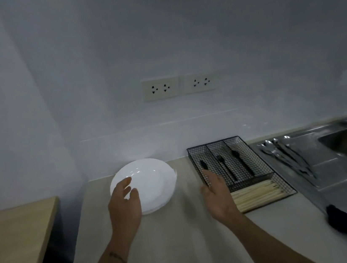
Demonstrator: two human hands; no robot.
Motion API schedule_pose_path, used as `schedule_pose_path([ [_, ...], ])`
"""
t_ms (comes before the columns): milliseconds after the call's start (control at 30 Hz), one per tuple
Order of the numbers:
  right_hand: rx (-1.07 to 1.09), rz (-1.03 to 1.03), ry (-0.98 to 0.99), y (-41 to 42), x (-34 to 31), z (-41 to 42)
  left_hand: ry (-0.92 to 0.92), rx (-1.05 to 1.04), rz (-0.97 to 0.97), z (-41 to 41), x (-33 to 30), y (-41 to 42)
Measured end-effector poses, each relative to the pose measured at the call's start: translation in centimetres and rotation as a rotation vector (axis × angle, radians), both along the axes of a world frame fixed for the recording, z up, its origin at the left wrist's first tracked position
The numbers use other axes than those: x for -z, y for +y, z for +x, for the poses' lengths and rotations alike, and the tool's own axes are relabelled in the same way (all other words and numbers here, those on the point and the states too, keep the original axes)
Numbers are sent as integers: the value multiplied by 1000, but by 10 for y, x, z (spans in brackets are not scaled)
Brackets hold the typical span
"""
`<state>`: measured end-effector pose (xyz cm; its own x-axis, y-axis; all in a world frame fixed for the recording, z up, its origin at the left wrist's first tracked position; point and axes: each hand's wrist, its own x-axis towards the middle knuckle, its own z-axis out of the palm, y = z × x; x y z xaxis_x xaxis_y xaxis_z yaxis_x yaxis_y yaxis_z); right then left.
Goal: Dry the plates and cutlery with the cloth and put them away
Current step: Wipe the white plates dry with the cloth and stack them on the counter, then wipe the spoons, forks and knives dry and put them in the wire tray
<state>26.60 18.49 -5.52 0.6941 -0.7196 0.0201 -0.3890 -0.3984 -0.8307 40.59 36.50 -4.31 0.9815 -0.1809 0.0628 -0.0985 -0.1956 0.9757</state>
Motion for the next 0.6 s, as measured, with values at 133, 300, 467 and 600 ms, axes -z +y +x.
schedule_pose_path([
  [133, 83, -33, -31, -12, -8, -82, -12, 176, 11, -64, -11, -32],
  [300, 238, -1, 27, -39, -4, -176, 15, 412, 43, -137, 3, -79],
  [467, 319, -41, 144, -74, 4, -255, 92, 560, 106, -204, 17, -120],
  [600, 304, -173, 279, -115, 11, -311, 158, 594, 106, -260, 23, -157],
])
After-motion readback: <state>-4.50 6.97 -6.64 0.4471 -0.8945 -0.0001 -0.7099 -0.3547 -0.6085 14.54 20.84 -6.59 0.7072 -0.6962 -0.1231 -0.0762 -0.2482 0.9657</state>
